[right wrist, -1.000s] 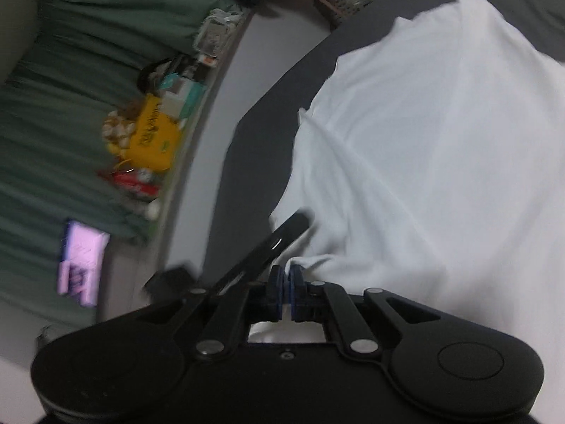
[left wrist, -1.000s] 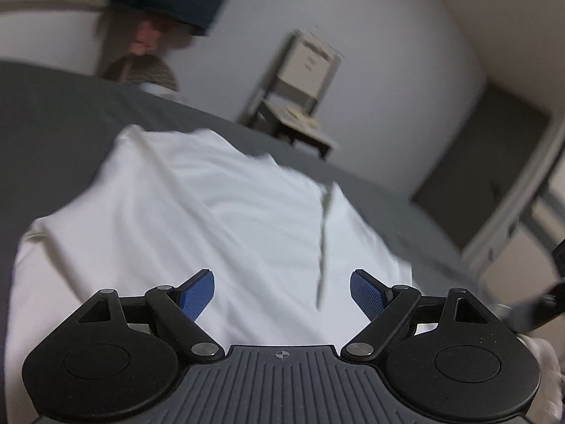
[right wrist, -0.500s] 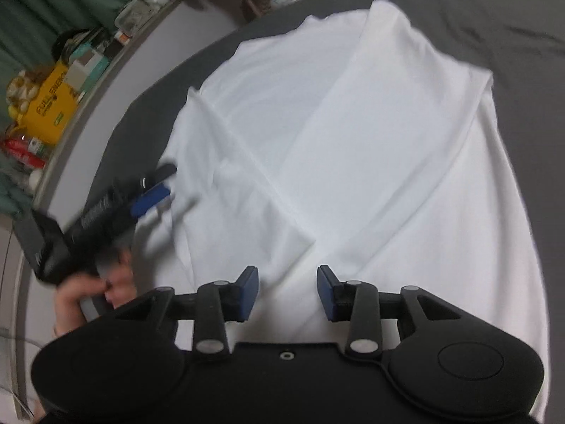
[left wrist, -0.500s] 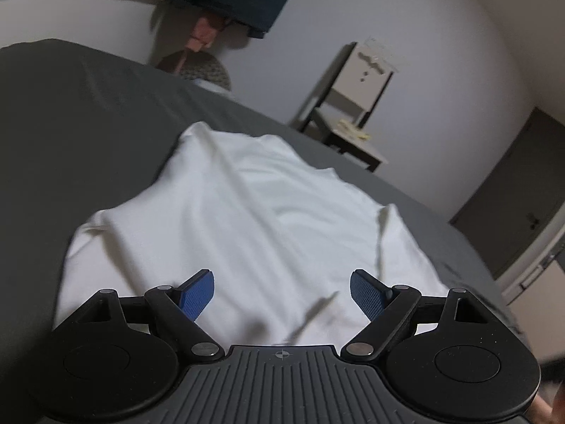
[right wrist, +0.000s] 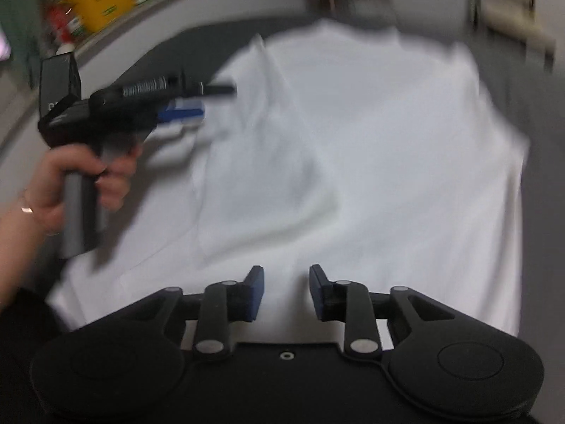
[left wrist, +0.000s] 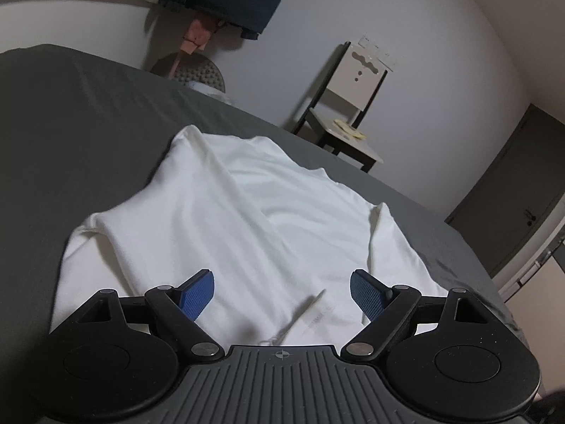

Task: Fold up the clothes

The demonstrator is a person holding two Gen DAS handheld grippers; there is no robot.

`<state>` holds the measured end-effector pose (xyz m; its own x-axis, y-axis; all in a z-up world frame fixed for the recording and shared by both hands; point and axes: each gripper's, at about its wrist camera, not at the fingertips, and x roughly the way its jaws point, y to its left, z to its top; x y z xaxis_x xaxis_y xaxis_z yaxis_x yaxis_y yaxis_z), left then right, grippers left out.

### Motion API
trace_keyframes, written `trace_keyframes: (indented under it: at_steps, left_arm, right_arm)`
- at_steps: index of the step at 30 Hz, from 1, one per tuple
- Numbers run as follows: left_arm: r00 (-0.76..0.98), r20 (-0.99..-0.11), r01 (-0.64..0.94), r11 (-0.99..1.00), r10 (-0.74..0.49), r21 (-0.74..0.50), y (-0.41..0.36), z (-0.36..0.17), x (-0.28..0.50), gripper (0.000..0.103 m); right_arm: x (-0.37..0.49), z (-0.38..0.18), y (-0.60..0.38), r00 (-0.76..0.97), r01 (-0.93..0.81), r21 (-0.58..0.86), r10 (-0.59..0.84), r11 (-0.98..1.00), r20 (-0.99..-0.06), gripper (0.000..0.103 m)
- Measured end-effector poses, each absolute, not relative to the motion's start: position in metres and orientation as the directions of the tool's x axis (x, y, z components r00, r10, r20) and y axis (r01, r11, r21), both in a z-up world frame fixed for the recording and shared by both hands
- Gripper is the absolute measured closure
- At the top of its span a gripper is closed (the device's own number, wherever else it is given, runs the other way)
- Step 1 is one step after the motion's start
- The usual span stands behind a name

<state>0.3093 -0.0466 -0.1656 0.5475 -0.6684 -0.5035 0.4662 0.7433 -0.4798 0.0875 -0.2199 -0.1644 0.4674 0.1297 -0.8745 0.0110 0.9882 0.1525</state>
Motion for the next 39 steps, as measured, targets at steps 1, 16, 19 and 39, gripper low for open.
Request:
trace_keyframes:
  at_steps: [1, 16, 19, 39]
  left_arm:
    - [0.543, -0.506, 0.47, 0.742, -0.67, -0.477, -0.048, -0.166, 0.309, 0.018]
    - [0.531, -0.538, 0.487, 0.755, -0.655, -0.438, -0.052, -0.169, 0.307, 0.018]
    - [0.53, -0.541, 0.497, 0.756, -0.653, -0.425, -0.053, -0.168, 0.306, 0.018]
    - [0.553, -0.538, 0.47, 0.772, -0.636, -0.429, -0.048, -0.167, 0.306, 0.018]
  right_arm:
    - [0.092, -0.169, -0.218, 0.46, -0.027, 0.102, 0.103, 0.994, -0.882, 0.074]
    - [0.099, -0.175, -0.204, 0.437, -0.261, 0.041, 0.156, 0.964, -0.886, 0.066]
    - [0.089, -0.167, -0.206, 0.338, -0.297, 0.065, 0.169, 0.953, -0.926, 0.066]
    - [0.123, -0.165, -0.249, 0.5, -0.111, 0.067, 0.114, 0.992, -0.858, 0.056]
